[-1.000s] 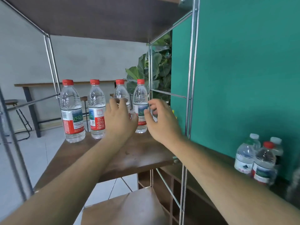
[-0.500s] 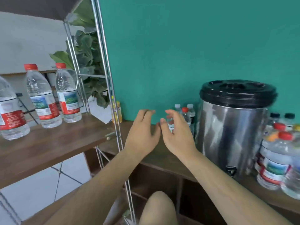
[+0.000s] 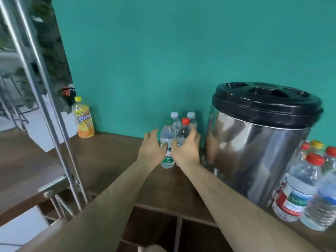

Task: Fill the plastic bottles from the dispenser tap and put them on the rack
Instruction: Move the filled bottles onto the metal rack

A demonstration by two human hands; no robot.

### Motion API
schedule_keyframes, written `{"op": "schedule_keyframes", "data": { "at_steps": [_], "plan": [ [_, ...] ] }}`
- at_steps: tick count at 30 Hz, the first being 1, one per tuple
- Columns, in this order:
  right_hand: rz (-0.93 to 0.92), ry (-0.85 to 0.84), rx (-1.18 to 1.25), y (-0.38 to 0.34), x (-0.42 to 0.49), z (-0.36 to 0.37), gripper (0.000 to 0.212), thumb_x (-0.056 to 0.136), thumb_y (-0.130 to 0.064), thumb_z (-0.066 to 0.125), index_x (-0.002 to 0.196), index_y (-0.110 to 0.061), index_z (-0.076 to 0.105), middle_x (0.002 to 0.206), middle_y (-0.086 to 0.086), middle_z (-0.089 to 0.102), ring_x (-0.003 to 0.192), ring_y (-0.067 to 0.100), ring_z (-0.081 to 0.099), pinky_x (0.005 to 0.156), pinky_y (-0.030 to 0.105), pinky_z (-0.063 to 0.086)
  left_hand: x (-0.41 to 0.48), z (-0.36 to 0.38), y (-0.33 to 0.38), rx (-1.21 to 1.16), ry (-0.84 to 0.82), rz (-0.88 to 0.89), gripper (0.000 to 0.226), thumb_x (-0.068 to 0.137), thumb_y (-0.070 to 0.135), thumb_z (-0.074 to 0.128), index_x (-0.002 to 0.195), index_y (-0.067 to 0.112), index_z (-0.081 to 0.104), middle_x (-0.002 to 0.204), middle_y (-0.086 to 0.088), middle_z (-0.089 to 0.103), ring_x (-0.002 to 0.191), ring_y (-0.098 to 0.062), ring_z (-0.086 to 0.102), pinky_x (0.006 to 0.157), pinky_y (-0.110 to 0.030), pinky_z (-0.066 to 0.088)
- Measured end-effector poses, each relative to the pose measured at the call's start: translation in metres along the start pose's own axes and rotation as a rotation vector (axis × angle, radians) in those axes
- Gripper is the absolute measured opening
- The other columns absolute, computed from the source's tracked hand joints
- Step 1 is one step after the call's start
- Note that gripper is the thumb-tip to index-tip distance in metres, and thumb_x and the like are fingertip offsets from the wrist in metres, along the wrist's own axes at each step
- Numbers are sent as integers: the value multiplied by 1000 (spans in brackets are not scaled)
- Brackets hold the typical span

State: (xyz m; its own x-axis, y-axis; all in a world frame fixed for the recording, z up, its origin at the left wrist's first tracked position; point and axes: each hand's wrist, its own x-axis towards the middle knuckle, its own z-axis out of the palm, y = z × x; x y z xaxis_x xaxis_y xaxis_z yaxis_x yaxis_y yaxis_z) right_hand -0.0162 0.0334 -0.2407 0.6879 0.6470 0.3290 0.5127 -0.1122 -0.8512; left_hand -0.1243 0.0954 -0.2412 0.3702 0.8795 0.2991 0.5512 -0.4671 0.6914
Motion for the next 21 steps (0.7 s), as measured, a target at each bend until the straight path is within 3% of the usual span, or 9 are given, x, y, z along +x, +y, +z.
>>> {"op": "schedule_keyframes", "data": {
  "at_steps": [4,7,9,11,12,17,21],
  "plan": [
    [80,77,1,16,31,26,89,95,-30,71,163,-14,17,158,18,31,149,35,31,121,45,30,37,27,-15,-113,-10,-12,74,92,31,73,156,15,37,150,-10,45,138,-28,47,113,-38,37],
    [150,152,70,23,53,42,87,95,-32,72,162,-7,21,154,21,40,145,37,36,118,41,30,57,42,-21,-289,-62,-36,72,83,39,76,146,19,47,139,-5,57,127,-23,58,109,-47,48],
    [173,186,111,28,61,50,82,95,-34,72,159,-5,30,149,20,47,140,37,44,112,41,37,63,56,-28,-424,-77,-25,58,82,31,81,132,21,52,120,4,67,108,-8,68,92,-36,56],
    [168,206,147,34,63,55,74,95,-37,73,153,-7,39,143,18,52,133,36,51,109,42,43,65,67,-38,-497,-45,-26,52,84,24,85,125,27,53,110,10,69,93,6,69,75,-15,53],
    [158,209,152,36,62,57,71,95,-38,73,151,-8,42,141,17,53,130,36,53,107,42,44,65,71,-41,-510,-23,-33,51,83,24,86,121,30,53,110,9,69,91,6,69,72,-11,51],
    [88,156,56,41,48,57,69,98,-41,68,152,-9,39,137,21,49,130,40,48,109,43,41,46,70,-46,-482,-23,-84,66,81,32,87,130,26,43,131,-8,57,112,-20,66,101,-46,54],
    [-32,74,46,42,19,46,66,98,-42,68,151,-14,40,139,16,48,133,34,46,112,43,40,8,57,-51,-445,36,-85,79,79,36,88,139,23,39,131,-6,54,113,-20,65,99,-46,55]
  ]
}}
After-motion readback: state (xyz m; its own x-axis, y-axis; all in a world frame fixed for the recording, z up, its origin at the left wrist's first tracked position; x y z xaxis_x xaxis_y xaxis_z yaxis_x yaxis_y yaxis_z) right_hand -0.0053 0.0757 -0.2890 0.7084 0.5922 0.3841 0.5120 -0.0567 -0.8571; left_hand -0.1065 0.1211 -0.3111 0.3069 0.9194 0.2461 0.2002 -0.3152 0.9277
